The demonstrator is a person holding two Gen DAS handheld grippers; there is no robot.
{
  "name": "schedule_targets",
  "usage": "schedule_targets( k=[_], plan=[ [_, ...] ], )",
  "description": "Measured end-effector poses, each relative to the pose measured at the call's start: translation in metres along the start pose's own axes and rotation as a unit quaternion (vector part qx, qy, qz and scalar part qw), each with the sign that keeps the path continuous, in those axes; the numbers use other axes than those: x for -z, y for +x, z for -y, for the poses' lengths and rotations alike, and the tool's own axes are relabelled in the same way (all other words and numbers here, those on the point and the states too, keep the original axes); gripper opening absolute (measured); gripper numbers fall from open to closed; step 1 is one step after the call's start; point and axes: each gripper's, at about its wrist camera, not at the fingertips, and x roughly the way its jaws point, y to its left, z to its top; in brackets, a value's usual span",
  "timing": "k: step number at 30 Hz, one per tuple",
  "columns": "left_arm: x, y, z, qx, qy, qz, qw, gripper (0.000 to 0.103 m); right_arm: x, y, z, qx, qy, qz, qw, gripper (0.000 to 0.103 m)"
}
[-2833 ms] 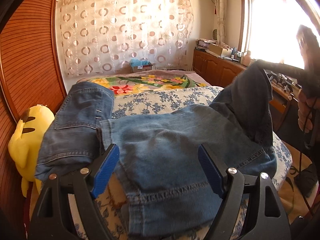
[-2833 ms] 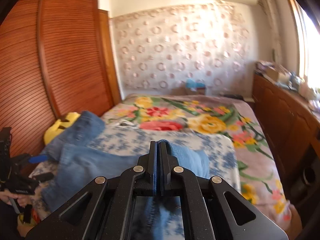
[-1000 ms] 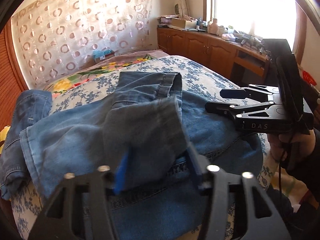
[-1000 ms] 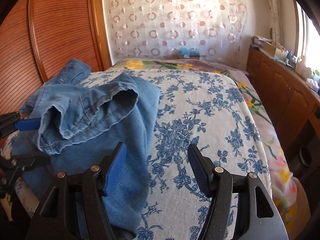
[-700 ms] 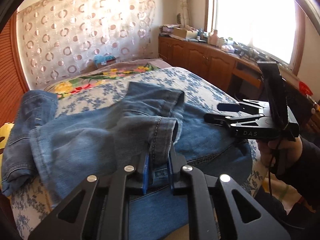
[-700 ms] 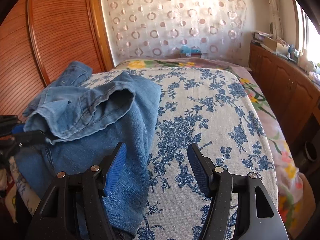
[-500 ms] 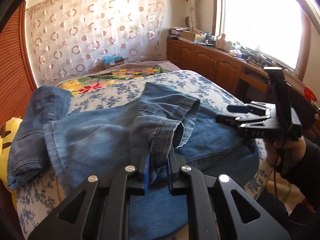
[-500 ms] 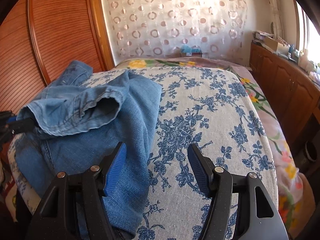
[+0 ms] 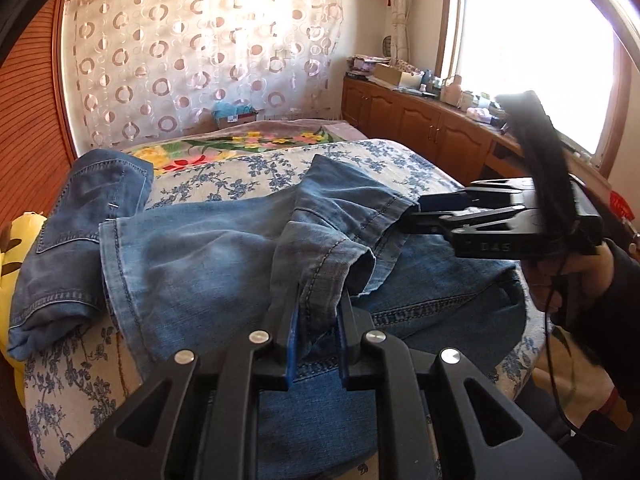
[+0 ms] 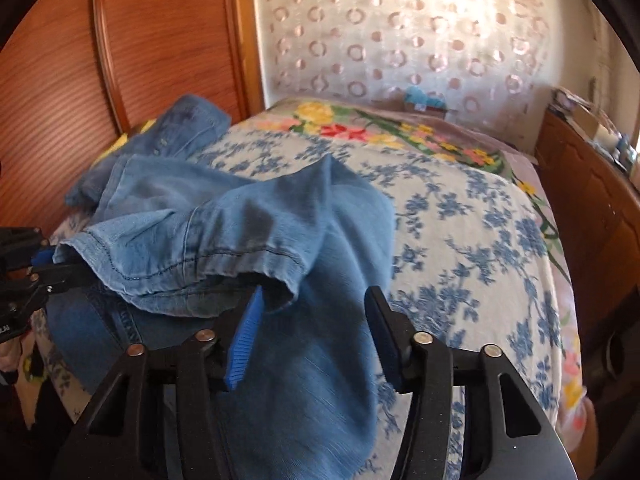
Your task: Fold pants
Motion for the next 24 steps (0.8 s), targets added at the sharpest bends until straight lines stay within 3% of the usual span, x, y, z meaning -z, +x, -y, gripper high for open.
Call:
schedule_targets(
  k=[3,5,7,12,18,24],
  plan=[
    [0.001,-0.003,0.001,0.008,0.005,-0.001,1.0,0.012,-0.005,0.011,-0.005,-0.002,-0.009,-0.016,1.0,0.03],
    [0.0,-0.009,0.003,0.015,0.004,0.004,0.9999,0.01,-0.011,0.015,-0.004,-0.004,-0.008,-0.021,1.0,0.008],
    [-0.001,-0.018,0.005,0.017,0.006,0.014,0.9997,0.01,-0.015,0.009,-0.002,-0.014,-0.005,-0.012,1.0,0.003],
    [-0.001,-0.05,0.003,0.036,-0.006,0.043,0.9984,0.008,-0.043,-0.029,-0.01,-0.022,-0.013,0.043,0.999,0.001],
    [0.009,-0.089,-0.005,0.042,-0.03,0.078,0.9956,0.005,-0.091,-0.069,-0.047,-0.035,-0.058,0.095,0.993,0.0],
    [0.024,-0.102,-0.025,0.027,-0.051,0.082,0.995,0.004,-0.125,-0.07,-0.101,-0.048,-0.113,0.111,0.986,0.0]
  ],
)
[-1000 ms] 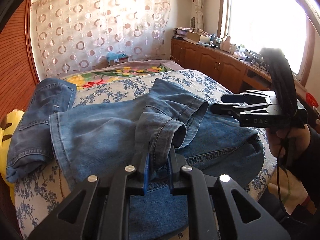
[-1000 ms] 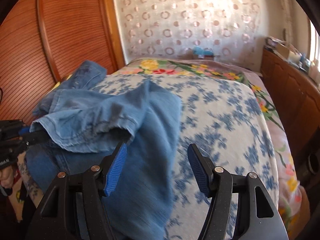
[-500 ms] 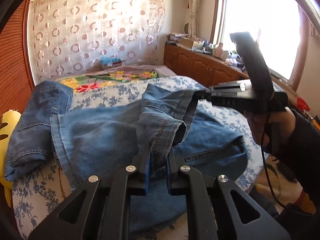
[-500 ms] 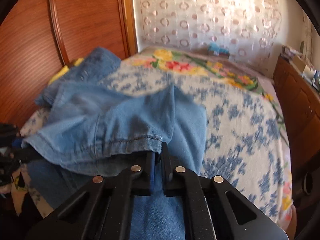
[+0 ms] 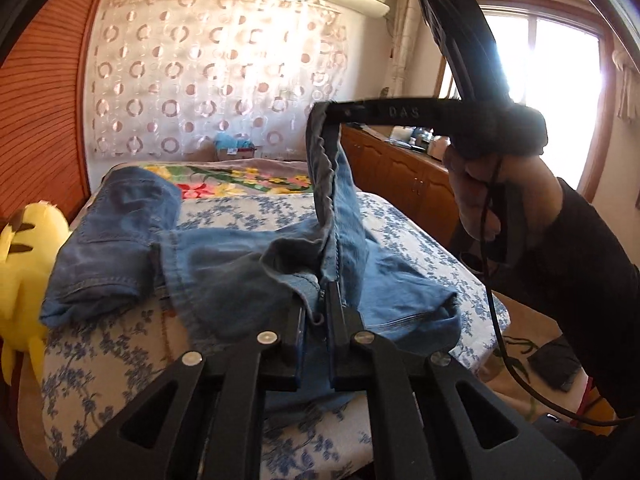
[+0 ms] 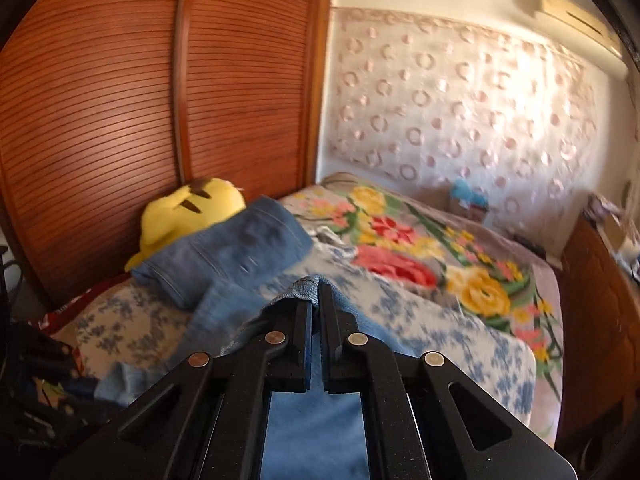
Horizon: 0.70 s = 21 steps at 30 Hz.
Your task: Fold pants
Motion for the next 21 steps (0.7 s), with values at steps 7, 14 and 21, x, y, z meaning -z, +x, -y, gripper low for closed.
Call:
schedule_targets(
  k=[7,14,21],
  plan=[
    [0.017,-0.004,-0.021,-0.007,-0.03,-0.013,0.9994,0.005,-0.015,0.027,-0.035,-0.018,-0.023,-0.006,1.0,0.0],
    [0.032,-0.006,-0.044,-0.031,-0.055,-0.025,0.9977,0.012,-0.024,0.038,-0.042,-0.019,-0.021,0.004,1.0,0.0],
    [0.034,-0.007,-0.055,-0.047,-0.056,-0.028,0.997,0.041,-0.025,0.076,-0.049,-0.016,-0.022,-0.028,0.999,0.0]
  ],
)
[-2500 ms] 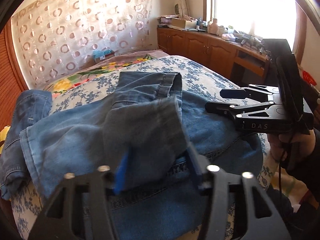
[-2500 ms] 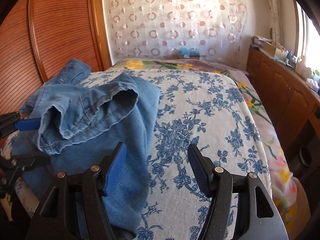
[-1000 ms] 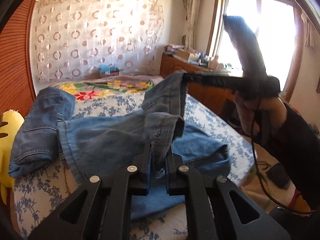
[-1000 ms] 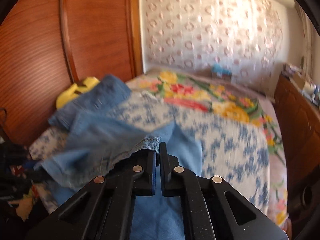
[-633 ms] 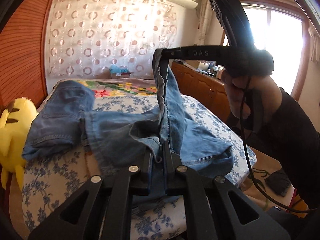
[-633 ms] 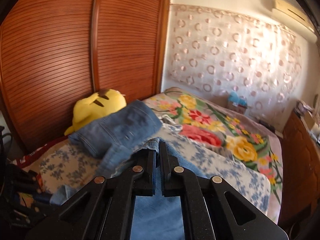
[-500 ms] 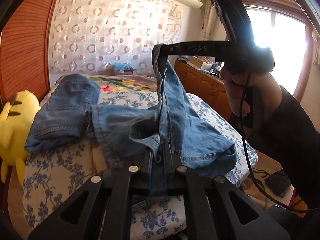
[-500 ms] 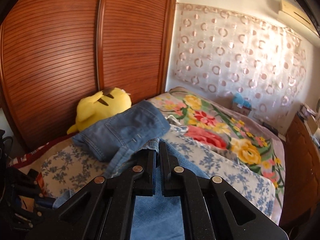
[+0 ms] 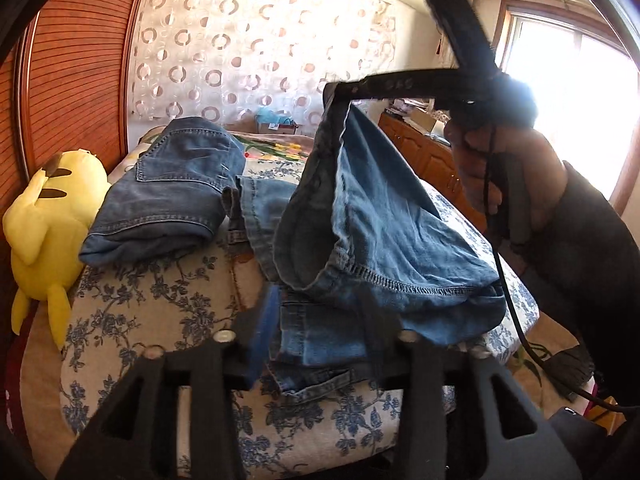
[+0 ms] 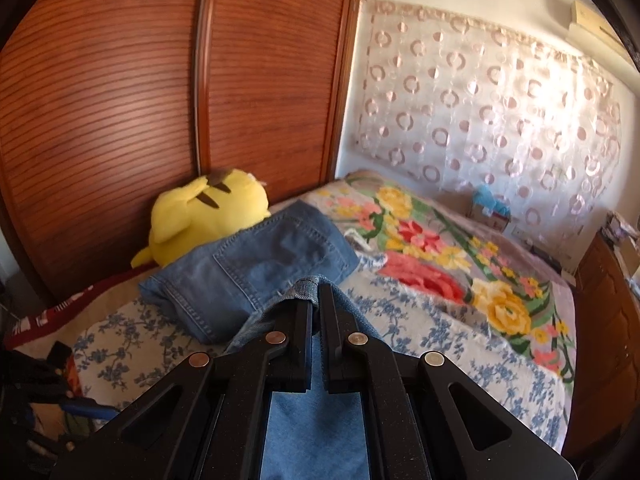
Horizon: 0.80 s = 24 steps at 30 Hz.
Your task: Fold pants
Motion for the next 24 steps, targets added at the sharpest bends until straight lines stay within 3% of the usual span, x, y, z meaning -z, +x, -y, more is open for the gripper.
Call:
schedule_targets(
  k=[3,6,7,8,17,24],
  plan=[
    [-0.002,0.004,0.0,-0.003,0.003,-0.003,1.0,0.041,0.005,0.013,0.003,0.012,0.014,-0.022,1.0,0.012],
    [-0.005,0.008,0.002,0.001,0.001,-0.003,1.0,0.041,0.014,0.016,0.008,0.0,0.023,-0.033,0.999,0.031],
    [-0.006,0.012,0.003,0.005,0.001,-0.005,1.0,0.041,0.016,0.016,0.009,0.001,0.024,-0.033,0.999,0.044],
    [-0.007,0.015,0.004,0.007,0.002,-0.007,0.9999,0.041,0.019,0.014,0.011,0.003,0.026,-0.034,0.999,0.05],
    [-0.015,0.061,0.015,0.01,0.025,-0.048,0.9985,0.041,0.042,-0.018,0.034,-0.008,0.048,-0.025,0.999,0.068],
    [-0.01,0.082,0.016,-0.003,0.026,-0.073,0.997,0.041,0.067,-0.012,0.044,-0.016,0.046,-0.092,0.995,0.074]
  ],
)
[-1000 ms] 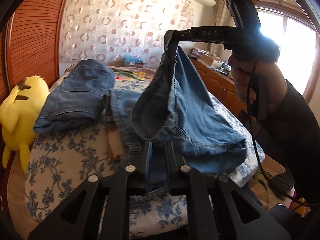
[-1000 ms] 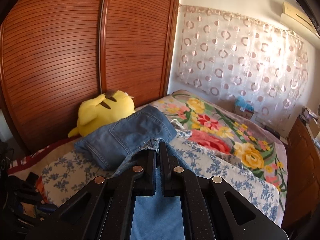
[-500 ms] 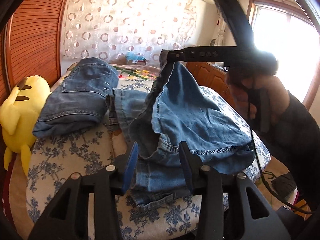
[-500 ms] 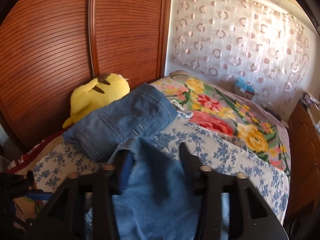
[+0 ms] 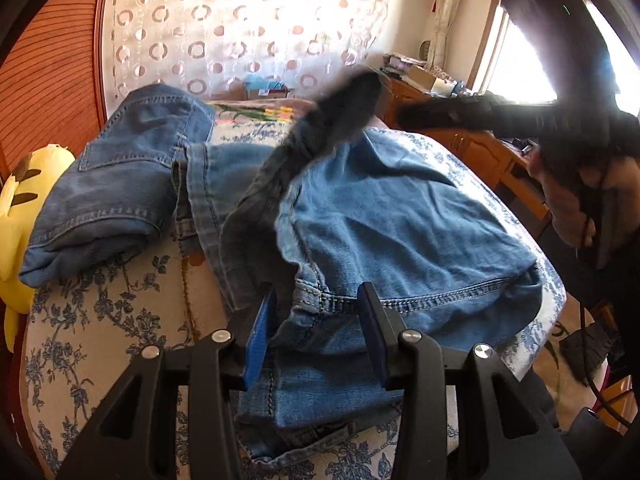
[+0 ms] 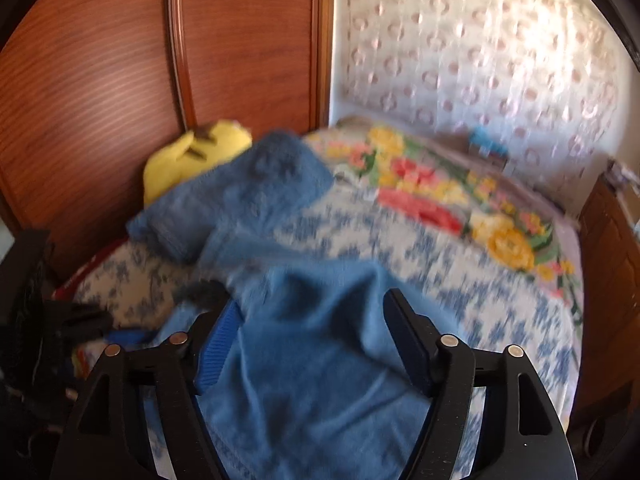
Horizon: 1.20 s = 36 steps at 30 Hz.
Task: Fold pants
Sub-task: 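Fold the jeans leg over onto the jeans with the left gripper, then lower the folded leg onto the jeans and open the left gripper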
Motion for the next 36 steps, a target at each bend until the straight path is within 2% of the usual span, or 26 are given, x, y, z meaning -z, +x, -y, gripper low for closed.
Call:
schedule_targets(
  k=[2,3,8,11,14,16,21,25,27,28,32,36],
  plan=[
    [0.002,0.001,0.0,0.007,-0.002,0.002,1.0,0.041,0.016,0.001,0.004,0.026,0.002,-0.003,1.0,0.074],
    [0.002,0.001,-0.001,0.009,-0.003,0.003,0.9999,0.041,0.023,0.001,0.006,0.024,0.004,-0.01,1.0,0.074],
    [0.004,-0.002,-0.003,0.006,-0.007,0.006,0.9999,0.024,0.066,-0.009,0.022,-0.003,0.031,-0.027,0.999,0.074],
    [0.006,-0.007,-0.003,0.003,-0.003,0.014,0.9999,0.012,0.09,-0.023,0.027,0.016,0.039,-0.025,0.999,0.074],
    [0.006,-0.013,0.001,0.003,0.004,0.022,0.9997,0.01,0.12,-0.041,0.032,0.039,0.048,-0.02,0.998,0.074],
    [0.006,-0.016,0.003,-0.001,0.01,0.026,0.9996,0.009,0.142,-0.054,0.038,0.051,0.058,-0.019,0.997,0.068],
    [0.002,-0.013,0.003,-0.004,0.014,0.017,0.9997,0.009,0.183,-0.074,0.045,0.072,0.077,-0.028,0.994,0.067],
    [0.003,-0.005,0.004,-0.005,0.023,0.001,0.9997,0.011,0.2,-0.074,0.043,0.084,0.084,-0.032,0.992,0.067],
    [0.003,-0.006,0.005,-0.007,0.026,0.004,0.9996,0.003,0.204,-0.074,0.043,0.086,0.093,-0.027,0.992,0.066],
    [0.002,-0.008,0.006,-0.006,0.025,0.007,0.9996,0.002,0.206,-0.074,0.043,0.09,0.099,-0.021,0.991,0.066],
    [-0.009,-0.033,0.014,0.008,0.021,0.046,0.9987,0.002,0.204,-0.075,0.039,0.105,0.093,-0.001,0.99,0.064],
    [-0.022,-0.058,0.025,0.005,0.033,0.079,0.9963,0.002,0.194,-0.072,0.03,0.106,0.075,0.013,0.991,0.058]
  ],
)
